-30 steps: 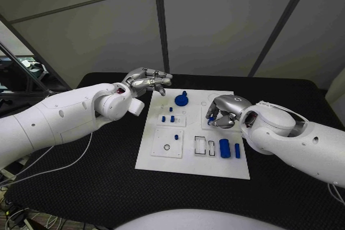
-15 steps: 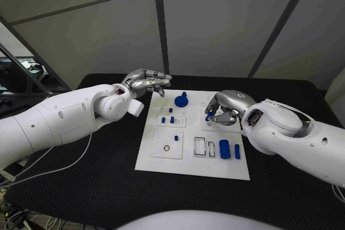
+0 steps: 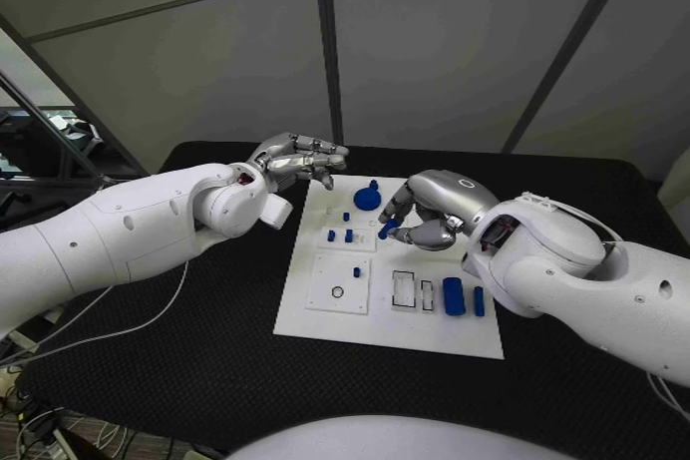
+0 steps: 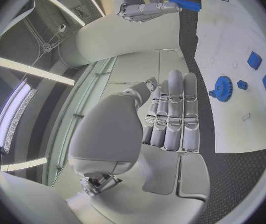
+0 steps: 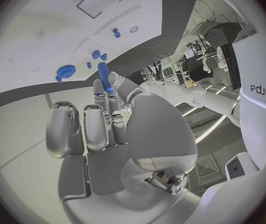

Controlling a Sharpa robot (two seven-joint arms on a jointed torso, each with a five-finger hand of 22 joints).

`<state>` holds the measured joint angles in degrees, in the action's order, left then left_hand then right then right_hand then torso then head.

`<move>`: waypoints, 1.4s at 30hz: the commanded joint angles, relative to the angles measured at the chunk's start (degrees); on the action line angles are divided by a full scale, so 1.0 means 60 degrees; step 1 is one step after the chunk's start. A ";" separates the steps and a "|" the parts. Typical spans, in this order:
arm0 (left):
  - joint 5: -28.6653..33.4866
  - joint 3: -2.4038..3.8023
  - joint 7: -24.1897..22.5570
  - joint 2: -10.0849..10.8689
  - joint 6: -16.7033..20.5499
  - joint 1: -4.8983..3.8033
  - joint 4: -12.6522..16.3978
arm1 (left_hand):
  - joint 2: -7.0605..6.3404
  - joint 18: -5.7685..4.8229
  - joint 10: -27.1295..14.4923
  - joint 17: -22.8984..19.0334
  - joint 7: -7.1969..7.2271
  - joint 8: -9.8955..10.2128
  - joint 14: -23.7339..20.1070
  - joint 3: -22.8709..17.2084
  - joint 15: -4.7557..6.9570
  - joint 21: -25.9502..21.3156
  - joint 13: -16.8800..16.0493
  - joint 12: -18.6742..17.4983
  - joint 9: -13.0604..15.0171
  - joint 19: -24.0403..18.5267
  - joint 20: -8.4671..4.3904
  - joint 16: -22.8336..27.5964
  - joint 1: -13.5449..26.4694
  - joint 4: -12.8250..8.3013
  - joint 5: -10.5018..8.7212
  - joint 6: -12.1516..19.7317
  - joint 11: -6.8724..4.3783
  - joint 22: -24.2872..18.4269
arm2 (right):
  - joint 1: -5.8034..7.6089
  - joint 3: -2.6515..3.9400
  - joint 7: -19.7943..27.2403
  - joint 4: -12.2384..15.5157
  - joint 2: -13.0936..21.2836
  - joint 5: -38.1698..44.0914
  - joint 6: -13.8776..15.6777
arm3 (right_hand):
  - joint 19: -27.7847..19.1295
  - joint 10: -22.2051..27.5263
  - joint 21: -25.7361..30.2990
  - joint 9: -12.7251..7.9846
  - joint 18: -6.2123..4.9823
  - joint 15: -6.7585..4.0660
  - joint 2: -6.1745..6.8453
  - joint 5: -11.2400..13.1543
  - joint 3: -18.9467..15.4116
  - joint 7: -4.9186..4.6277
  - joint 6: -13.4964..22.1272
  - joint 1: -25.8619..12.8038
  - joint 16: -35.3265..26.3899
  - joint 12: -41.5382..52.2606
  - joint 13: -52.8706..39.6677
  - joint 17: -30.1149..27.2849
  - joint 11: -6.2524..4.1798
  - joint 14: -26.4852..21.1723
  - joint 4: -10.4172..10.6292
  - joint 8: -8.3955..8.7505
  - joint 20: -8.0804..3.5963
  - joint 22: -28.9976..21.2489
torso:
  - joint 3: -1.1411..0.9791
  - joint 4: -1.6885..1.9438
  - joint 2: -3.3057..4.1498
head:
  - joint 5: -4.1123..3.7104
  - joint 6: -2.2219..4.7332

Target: Assemble the parts on the task board

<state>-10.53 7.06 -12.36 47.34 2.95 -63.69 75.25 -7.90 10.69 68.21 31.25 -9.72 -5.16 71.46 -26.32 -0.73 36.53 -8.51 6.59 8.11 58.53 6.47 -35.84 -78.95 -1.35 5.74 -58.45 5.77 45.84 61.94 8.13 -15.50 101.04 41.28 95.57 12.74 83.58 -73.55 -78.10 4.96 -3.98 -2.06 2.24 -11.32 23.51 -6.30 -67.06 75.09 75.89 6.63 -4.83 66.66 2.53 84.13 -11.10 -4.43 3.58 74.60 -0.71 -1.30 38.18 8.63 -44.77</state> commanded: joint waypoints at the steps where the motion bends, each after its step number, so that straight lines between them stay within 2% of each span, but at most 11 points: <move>1: -0.0021 0.0007 -0.0024 -0.0003 -0.0008 -0.0017 0.0001 | 0.0000 -0.0045 -0.0065 -0.0009 -0.0002 0.0063 -0.0022 0.0028 -0.0032 -0.0037 -0.0011 -0.0042 0.0014 -0.0023 0.0071 0.0035 0.0075 -0.0045 -0.0025 0.0033 -0.0026 -0.0013 | 0.0009 -0.0148 0.0276 0.0064 -0.0191 -0.0270 -0.0144 | 0.0049 -0.0079 -0.0015 0.0006 0.0086 -0.0046 -0.0039 -0.0030 0.0038 -0.0013 0.0017 -0.0017 0.0015 -0.0059 -0.0005 -0.0003 -0.0020 0.0230 -0.0034 0.0006 0.0028 -0.0012 | -0.0013 0.0002 -0.0003 | 0.0094 -0.0055; 3: -0.0020 0.0007 -0.0026 -0.0018 -0.0007 -0.0019 -0.0005 | 0.0000 -0.0045 -0.0065 -0.0009 -0.0002 0.0063 -0.0022 0.0028 -0.0032 -0.0037 -0.0011 -0.0042 0.0014 -0.0023 0.0071 0.0035 0.0075 -0.0045 -0.0025 0.0033 -0.0026 -0.0013 | 0.0007 -0.0366 0.0398 0.0051 -0.0419 -0.0321 -0.0184 | 0.0045 -0.0072 -0.0008 0.0005 0.0084 -0.0044 -0.0046 -0.0030 0.0044 -0.0016 0.0023 -0.0020 0.0018 -0.0072 -0.0004 0.0002 -0.0015 0.0231 -0.0035 0.0014 0.0029 -0.0022 | -0.0004 -0.0001 -0.0001 | 0.0140 -0.0075; 5: -0.0020 0.0007 -0.0031 -0.0035 -0.0012 -0.0019 -0.0008 | 0.0000 -0.0045 -0.0065 -0.0009 -0.0002 0.0063 -0.0022 0.0028 -0.0032 -0.0037 -0.0011 -0.0042 0.0014 -0.0023 0.0071 0.0035 0.0075 -0.0045 -0.0025 0.0033 -0.0026 -0.0013 | 0.0005 -0.0531 0.0467 0.0032 -0.0559 -0.0352 -0.0242 | 0.0044 -0.0066 -0.0007 0.0005 0.0084 -0.0041 -0.0051 -0.0031 0.0048 -0.0020 0.0030 -0.0024 0.0018 -0.0084 -0.0002 0.0002 -0.0012 0.0231 -0.0036 0.0021 0.0031 -0.0022 | 0.0002 0.0006 0.0000 | 0.0153 -0.0090; 8: -0.0020 0.0007 -0.0031 -0.0051 -0.0014 -0.0022 -0.0008 | 0.0000 -0.0045 -0.0065 -0.0009 -0.0002 0.0063 -0.0022 0.0028 -0.0032 -0.0037 -0.0011 -0.0042 0.0014 -0.0023 0.0071 0.0035 0.0075 -0.0045 -0.0025 0.0033 -0.0026 -0.0013 | -0.0009 -0.0719 0.0571 -0.0040 -0.0761 -0.0397 -0.0346 | 0.0061 -0.0042 -0.0041 0.0002 0.0093 -0.0033 -0.0075 -0.0034 0.0067 -0.0032 0.0055 -0.0033 0.0008 -0.0129 0.0003 -0.0015 0.0003 0.0227 -0.0040 0.0047 0.0036 0.0022 | 0.0003 0.0014 -0.0001 | 0.0186 -0.0120; 10: -0.0020 0.0007 -0.0022 -0.0041 -0.0010 -0.0025 -0.0011 | 0.0000 -0.0045 -0.0064 -0.0010 -0.0002 0.0064 -0.0022 0.0028 -0.0032 -0.0042 -0.0013 -0.0041 0.0016 -0.0024 0.0072 0.0041 0.0073 -0.0047 -0.0025 0.0033 -0.0026 -0.0015 | -0.0023 -0.0856 0.0642 -0.0118 -0.0909 -0.0418 -0.0400 | 0.0063 -0.0040 -0.0046 0.0002 0.0095 -0.0033 -0.0078 -0.0035 0.0070 -0.0033 0.0057 -0.0033 0.0005 -0.0133 0.0004 -0.0020 0.0004 0.0226 -0.0041 0.0049 0.0037 0.0029 | -0.0006 -0.0003 0.0010 | 0.0226 -0.0125; 12: -0.0020 0.0007 -0.0015 -0.0038 0.0003 -0.0029 -0.0039 | -0.0001 -0.0045 -0.0064 -0.0011 -0.0003 0.0065 -0.0023 0.0028 -0.0032 -0.0043 -0.0014 -0.0041 0.0016 -0.0024 0.0072 0.0042 0.0072 -0.0047 -0.0025 0.0033 -0.0026 -0.0016 | -0.0045 -0.0948 0.0712 -0.0210 -0.1039 -0.0431 -0.0430 | 0.0064 -0.0035 -0.0047 0.0002 0.0095 -0.0031 -0.0082 -0.0035 0.0073 -0.0036 0.0062 -0.0036 0.0001 -0.0143 0.0005 -0.0026 0.0007 0.0224 -0.0042 0.0054 0.0038 0.0030 | -0.0016 -0.0018 0.0003 | 0.0254 -0.0144; 18: -0.0020 0.0007 -0.0031 -0.0079 0.0013 -0.0038 -0.0115 | -0.0001 -0.0045 -0.0064 -0.0011 -0.0003 0.0065 -0.0023 0.0028 -0.0032 -0.0043 -0.0014 -0.0041 0.0016 -0.0024 0.0072 0.0042 0.0072 -0.0047 -0.0025 0.0033 -0.0026 -0.0016 | -0.0099 -0.1159 0.0854 -0.0512 -0.1324 -0.0443 -0.0430 | 0.0066 -0.0023 -0.0053 0.0000 0.0096 -0.0026 -0.0080 -0.0035 0.0076 -0.0043 0.0079 -0.0045 -0.0001 -0.0164 0.0007 -0.0029 0.0014 0.0222 -0.0046 0.0068 0.0041 0.0038 | -0.0010 0.0006 -0.0012 | 0.0264 -0.0164; 23: -0.0019 0.0007 -0.0041 -0.0128 -0.0004 -0.0044 -0.0149 | 0.0000 -0.0045 -0.0062 -0.0012 -0.0004 0.0065 -0.0023 0.0031 -0.0034 -0.0049 -0.0017 -0.0039 0.0018 -0.0025 0.0073 0.0048 0.0076 -0.0046 -0.0027 0.0031 -0.0025 -0.0019 | -0.0152 -0.1249 0.0946 -0.0818 -0.1548 -0.0372 -0.0320 | 0.0068 -0.0013 -0.0056 -0.0001 0.0097 -0.0020 -0.0095 -0.0044 0.0088 -0.0050 0.0095 -0.0052 0.0003 -0.0189 0.0009 -0.0022 0.0022 0.0223 -0.0049 0.0081 0.0046 0.0042 | -0.0012 -0.0002 -0.0006 | 0.0310 -0.0170; 30: -0.0017 0.0007 -0.0049 -0.0169 -0.0019 -0.0048 -0.0170 | 0.0000 -0.0045 -0.0062 -0.0012 -0.0004 0.0065 -0.0023 0.0031 -0.0034 -0.0049 -0.0017 -0.0039 0.0018 -0.0025 0.0073 0.0048 0.0076 -0.0046 -0.0027 0.0031 -0.0025 -0.0019 | -0.0201 -0.1302 0.0967 -0.1177 -0.1771 -0.0277 -0.0438 | 0.0071 -0.0012 -0.0063 -0.0001 0.0099 -0.0017 -0.0114 -0.0058 0.0103 -0.0052 0.0099 -0.0050 0.0008 -0.0202 0.0009 -0.0015 0.0024 0.0224 -0.0051 0.0086 0.0048 0.0052 | -0.0009 -0.0013 0.0000 | 0.0324 -0.0183; 34: -0.0017 0.0008 -0.0048 -0.0174 -0.0020 -0.0050 -0.0171 | 0.0000 -0.0045 -0.0062 -0.0012 -0.0004 0.0065 -0.0023 0.0031 -0.0034 -0.0049 -0.0017 -0.0039 0.0018 -0.0025 0.0073 0.0048 0.0076 -0.0046 -0.0027 0.0031 -0.0025 -0.0019 | -0.0214 -0.1390 0.0961 -0.1296 -0.1828 -0.0244 -0.0489 | 0.0071 -0.0011 -0.0063 0.0000 0.0099 -0.0016 -0.0123 -0.0063 0.0108 -0.0054 0.0099 -0.0051 0.0010 -0.0207 0.0009 -0.0011 0.0026 0.0225 -0.0050 0.0087 0.0049 0.0051 | -0.0014 -0.0010 0.0005 | 0.0331 -0.0186; 42: -0.0017 0.0008 -0.0044 -0.0187 -0.0030 -0.0051 -0.0172 | 0.0000 -0.0045 -0.0062 -0.0012 -0.0004 0.0065 -0.0023 0.0031 -0.0034 -0.0049 -0.0017 -0.0039 0.0018 -0.0025 0.0073 0.0048 0.0076 -0.0046 -0.0027 0.0031 -0.0025 -0.0019 | -0.0245 -0.1443 0.0909 -0.1445 -0.1895 -0.0143 -0.0562 | 0.0071 -0.0011 -0.0062 0.0000 0.0098 -0.0016 -0.0123 -0.0063 0.0108 -0.0054 0.0099 -0.0052 0.0009 -0.0207 0.0009 -0.0012 0.0026 0.0225 -0.0050 0.0087 0.0050 0.0050 | -0.0015 -0.0004 -0.0003 | 0.0341 -0.0202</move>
<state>-10.58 7.05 -12.35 46.30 3.01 -63.87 74.18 -7.90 10.69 68.23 31.26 -9.72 -5.16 71.46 -26.32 -0.73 36.53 -8.55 6.59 8.14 58.53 6.47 -35.84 -78.95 -1.35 5.74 -58.45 5.76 45.81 60.40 -0.50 -10.44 92.44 29.95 93.93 10.09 83.77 -73.59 -78.09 4.91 -3.98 -2.05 2.10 -11.50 23.86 -6.40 -66.73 74.61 75.89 5.64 -4.73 66.53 2.49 84.13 -11.44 -3.93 3.78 74.85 -0.79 -1.36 38.17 10.62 -45.95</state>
